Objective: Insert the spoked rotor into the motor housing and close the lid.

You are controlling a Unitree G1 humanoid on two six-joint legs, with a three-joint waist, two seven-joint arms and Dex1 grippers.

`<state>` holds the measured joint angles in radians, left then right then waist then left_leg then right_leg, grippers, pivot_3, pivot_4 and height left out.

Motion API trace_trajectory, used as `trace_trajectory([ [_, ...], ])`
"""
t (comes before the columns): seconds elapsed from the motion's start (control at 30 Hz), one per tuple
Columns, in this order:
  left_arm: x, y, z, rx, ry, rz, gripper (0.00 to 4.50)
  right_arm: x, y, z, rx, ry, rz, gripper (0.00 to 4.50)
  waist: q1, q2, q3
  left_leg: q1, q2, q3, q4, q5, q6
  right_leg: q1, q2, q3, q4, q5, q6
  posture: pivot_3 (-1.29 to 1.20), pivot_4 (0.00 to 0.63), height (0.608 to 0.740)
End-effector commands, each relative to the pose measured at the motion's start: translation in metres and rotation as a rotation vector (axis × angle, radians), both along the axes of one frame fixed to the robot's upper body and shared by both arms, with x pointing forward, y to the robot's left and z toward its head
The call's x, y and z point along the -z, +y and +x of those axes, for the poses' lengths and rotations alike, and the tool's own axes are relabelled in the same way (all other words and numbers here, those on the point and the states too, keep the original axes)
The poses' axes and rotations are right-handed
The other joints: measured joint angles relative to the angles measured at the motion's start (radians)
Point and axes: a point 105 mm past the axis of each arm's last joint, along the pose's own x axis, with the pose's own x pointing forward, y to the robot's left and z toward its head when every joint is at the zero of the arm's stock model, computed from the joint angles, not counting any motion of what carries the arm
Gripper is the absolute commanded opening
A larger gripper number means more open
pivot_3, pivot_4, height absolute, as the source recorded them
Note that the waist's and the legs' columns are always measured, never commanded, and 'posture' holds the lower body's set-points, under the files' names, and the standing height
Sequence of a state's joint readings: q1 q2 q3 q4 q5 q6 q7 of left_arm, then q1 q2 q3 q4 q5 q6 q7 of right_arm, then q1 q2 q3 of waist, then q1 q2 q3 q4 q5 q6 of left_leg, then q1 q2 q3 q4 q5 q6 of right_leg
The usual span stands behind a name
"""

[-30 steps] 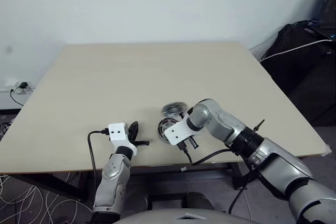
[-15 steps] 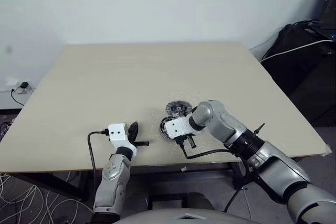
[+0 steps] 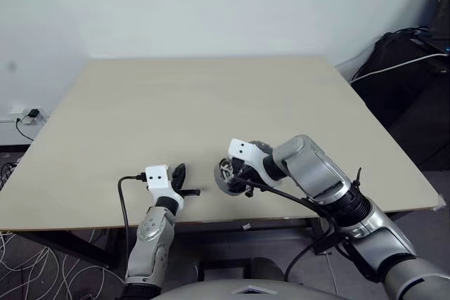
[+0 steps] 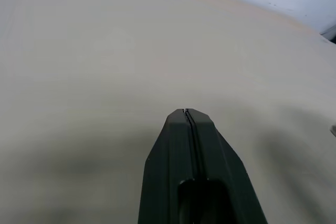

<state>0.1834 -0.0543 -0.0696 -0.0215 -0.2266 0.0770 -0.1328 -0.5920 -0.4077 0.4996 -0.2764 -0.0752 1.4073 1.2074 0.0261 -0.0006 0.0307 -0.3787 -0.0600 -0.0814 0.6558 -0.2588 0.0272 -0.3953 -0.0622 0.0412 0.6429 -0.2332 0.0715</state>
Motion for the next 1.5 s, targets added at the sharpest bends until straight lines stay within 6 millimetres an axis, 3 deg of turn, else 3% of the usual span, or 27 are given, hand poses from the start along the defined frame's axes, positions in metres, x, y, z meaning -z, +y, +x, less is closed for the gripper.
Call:
trace_trajectory([
  [0.03, -0.013, -0.011, 0.007, 0.014, -0.049, -0.043, 0.0, -0.021, 0.004, 0.009, 0.095, -0.024, 0.033, 0.03, 0.0, 0.0, 0.0, 0.0, 0.0, 0.0, 0.0, 0.0, 0.0, 0.0, 0.0, 0.0, 0.0, 0.0, 0.0, 0.0, 0.0, 0.74],
  [0.33, -0.013, -0.01, 0.006, 0.007, -0.051, -0.044, 0.0, -0.012, 0.007, 0.029, 0.271, 0.022, 0.001, 0.03, -0.01, 0.0, 0.0, -0.001, 0.0, 0.0, 0.0, -0.002, -0.004, -0.001, 0.0, 0.0, 0.0, 0.001, 0.001, 0.0, 0.0, 0.74],
  [0.9, -0.013, -0.01, 0.005, 0.008, -0.051, -0.041, 0.0, -0.005, 0.031, 0.026, 0.293, 0.114, 0.05, 0.03, -0.02, 0.0, 0.0, -0.001, 0.0, 0.0, -0.002, -0.001, -0.002, -0.002, 0.001, 0.0, 0.0, 0.001, 0.001, 0.0, 0.0, 0.74],
  [1.13, -0.013, -0.009, 0.004, 0.002, -0.052, -0.037, 0.0, 0.007, 0.037, 0.026, 0.303, 0.128, 0.021, 0.03, -0.031, 0.001, 0.0, -0.001, 0.0, 0.0, -0.002, 0.0, 0.001, -0.002, 0.001, 0.0, 0.0, 0.001, 0.001, 0.0, 0.0, 0.74],
  [1.27, -0.013, -0.008, 0.003, -0.005, -0.052, -0.037, 0.0, 0.01, 0.039, 0.028, 0.31, 0.132, 0.024, 1.25, -0.038, 0.001, 0.0, -0.001, 0.0, 0.0, -0.002, 0.0, 0.0, -0.002, 0.001, 0.0, 0.0, 0.001, 0.001, 0.0, 0.0, 0.74],
  [1.5, -0.013, -0.007, 0.004, -0.005, -0.052, -0.038, 0.0, -0.005, 0.052, 0.028, 0.278, 0.129, 0.104, 3.41, -0.039, 0.001, 0.0, -0.001, 0.0, 0.0, -0.002, 0.0, 0.001, -0.002, 0.001, 0.0, 0.0, 0.001, 0.001, 0.0, 0.0, 0.74],
])
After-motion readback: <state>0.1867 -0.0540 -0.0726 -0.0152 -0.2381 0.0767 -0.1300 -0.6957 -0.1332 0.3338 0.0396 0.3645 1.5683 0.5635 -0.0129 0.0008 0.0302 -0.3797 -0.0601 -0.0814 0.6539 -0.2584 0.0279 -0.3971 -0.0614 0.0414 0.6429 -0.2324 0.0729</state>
